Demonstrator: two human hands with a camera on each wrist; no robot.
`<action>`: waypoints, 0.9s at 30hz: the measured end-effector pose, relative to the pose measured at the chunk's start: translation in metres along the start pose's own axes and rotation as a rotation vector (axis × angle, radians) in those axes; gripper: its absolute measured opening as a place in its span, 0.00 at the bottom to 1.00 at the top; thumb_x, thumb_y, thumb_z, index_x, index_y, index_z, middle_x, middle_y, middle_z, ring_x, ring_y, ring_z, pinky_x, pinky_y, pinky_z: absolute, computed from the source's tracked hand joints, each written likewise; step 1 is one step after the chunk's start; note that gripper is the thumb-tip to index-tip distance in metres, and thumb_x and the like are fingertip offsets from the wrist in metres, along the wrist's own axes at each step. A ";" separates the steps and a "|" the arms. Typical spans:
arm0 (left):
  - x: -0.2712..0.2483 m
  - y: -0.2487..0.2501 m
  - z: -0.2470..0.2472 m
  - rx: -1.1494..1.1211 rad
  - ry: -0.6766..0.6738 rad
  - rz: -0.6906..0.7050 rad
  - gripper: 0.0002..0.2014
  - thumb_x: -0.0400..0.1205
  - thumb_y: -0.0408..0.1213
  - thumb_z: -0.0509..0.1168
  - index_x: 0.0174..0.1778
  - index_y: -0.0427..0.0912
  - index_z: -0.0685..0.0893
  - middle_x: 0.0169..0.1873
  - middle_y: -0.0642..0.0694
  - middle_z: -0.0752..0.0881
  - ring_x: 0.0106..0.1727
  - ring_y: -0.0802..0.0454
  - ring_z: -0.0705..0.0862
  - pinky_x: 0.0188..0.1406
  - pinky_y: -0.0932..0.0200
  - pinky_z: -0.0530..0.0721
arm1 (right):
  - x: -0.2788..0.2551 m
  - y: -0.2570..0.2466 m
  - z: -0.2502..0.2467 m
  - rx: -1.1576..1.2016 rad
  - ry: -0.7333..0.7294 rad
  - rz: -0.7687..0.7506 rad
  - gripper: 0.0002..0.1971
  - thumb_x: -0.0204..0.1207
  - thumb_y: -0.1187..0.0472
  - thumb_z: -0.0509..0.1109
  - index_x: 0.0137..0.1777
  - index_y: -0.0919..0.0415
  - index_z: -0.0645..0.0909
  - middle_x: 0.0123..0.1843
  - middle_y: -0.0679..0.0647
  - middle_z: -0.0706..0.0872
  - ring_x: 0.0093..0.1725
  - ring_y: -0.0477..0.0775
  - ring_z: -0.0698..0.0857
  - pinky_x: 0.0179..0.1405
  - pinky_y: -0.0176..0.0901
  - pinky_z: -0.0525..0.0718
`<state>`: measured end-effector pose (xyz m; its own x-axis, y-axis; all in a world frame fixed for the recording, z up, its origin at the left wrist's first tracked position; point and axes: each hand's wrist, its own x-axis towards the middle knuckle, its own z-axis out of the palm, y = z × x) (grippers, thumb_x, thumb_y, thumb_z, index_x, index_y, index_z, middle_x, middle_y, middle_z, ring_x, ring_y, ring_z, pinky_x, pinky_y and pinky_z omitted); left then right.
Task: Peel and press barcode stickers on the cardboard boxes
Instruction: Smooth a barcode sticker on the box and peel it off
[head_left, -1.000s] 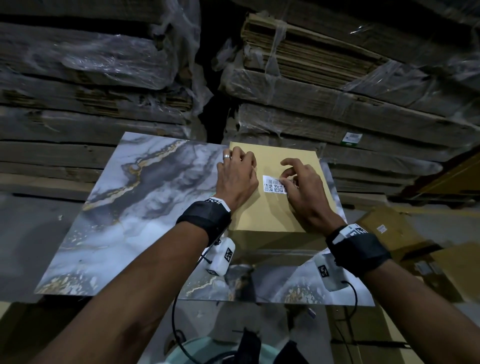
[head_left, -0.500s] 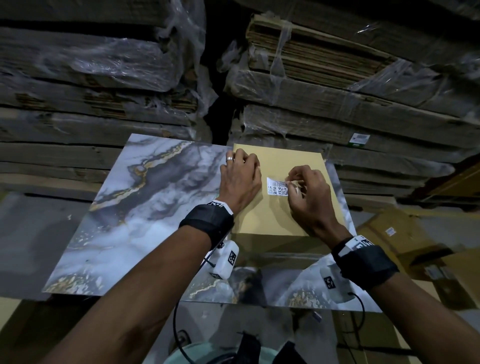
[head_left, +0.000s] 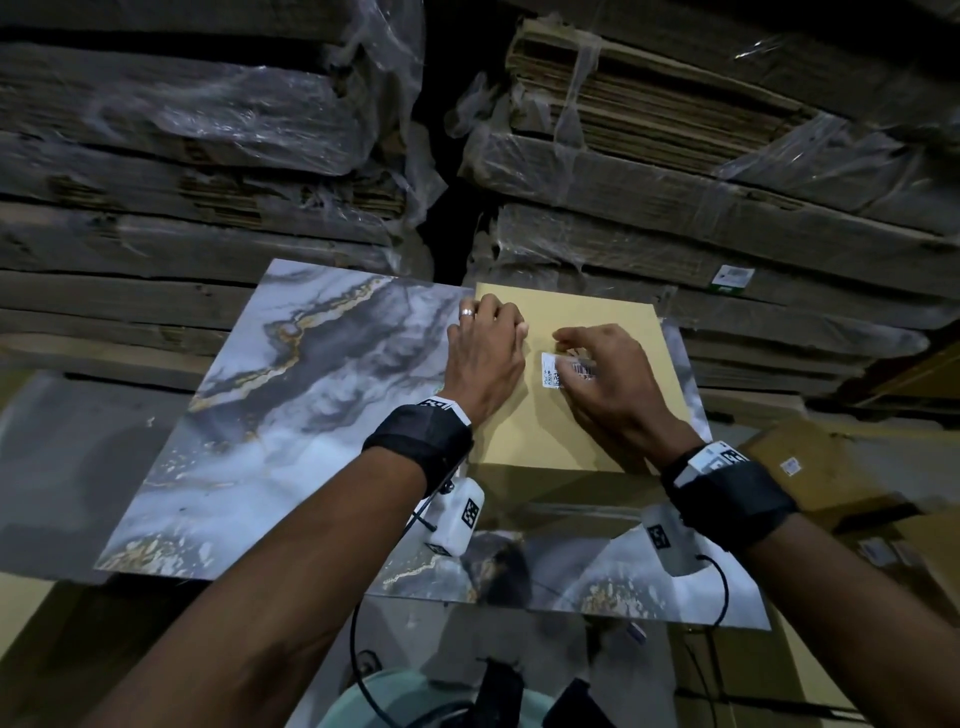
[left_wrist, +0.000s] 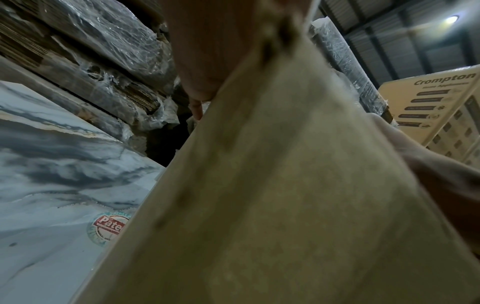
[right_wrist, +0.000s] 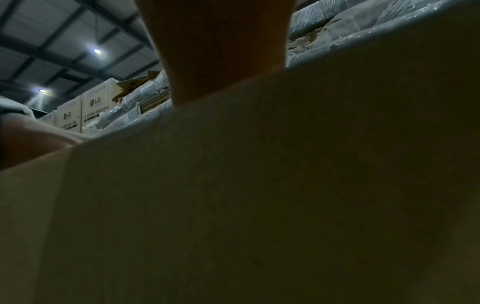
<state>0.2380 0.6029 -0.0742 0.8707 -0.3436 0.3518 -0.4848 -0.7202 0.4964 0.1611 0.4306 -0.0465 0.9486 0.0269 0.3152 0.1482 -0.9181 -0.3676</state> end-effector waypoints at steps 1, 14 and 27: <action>0.000 0.000 -0.001 0.001 -0.001 -0.001 0.12 0.90 0.44 0.55 0.54 0.43 0.80 0.54 0.44 0.79 0.60 0.41 0.74 0.55 0.37 0.79 | 0.002 -0.001 0.001 -0.001 0.007 -0.002 0.18 0.81 0.57 0.73 0.69 0.58 0.86 0.57 0.53 0.92 0.59 0.57 0.84 0.57 0.56 0.84; -0.001 0.002 -0.004 0.077 -0.054 -0.003 0.16 0.90 0.46 0.49 0.50 0.40 0.79 0.55 0.43 0.76 0.62 0.41 0.73 0.56 0.36 0.79 | -0.002 -0.009 0.005 0.051 0.015 -0.073 0.10 0.85 0.65 0.67 0.64 0.57 0.83 0.52 0.53 0.87 0.52 0.54 0.79 0.49 0.57 0.83; 0.000 0.002 -0.001 0.002 0.024 -0.010 0.15 0.87 0.50 0.56 0.50 0.44 0.81 0.51 0.44 0.78 0.57 0.44 0.73 0.53 0.41 0.80 | -0.013 -0.007 0.005 0.081 0.057 -0.095 0.06 0.85 0.63 0.67 0.59 0.54 0.79 0.53 0.50 0.85 0.52 0.51 0.79 0.49 0.54 0.82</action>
<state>0.2369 0.6015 -0.0725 0.8735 -0.3215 0.3656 -0.4755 -0.7248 0.4985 0.1494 0.4387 -0.0519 0.9122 0.0870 0.4005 0.2605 -0.8776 -0.4025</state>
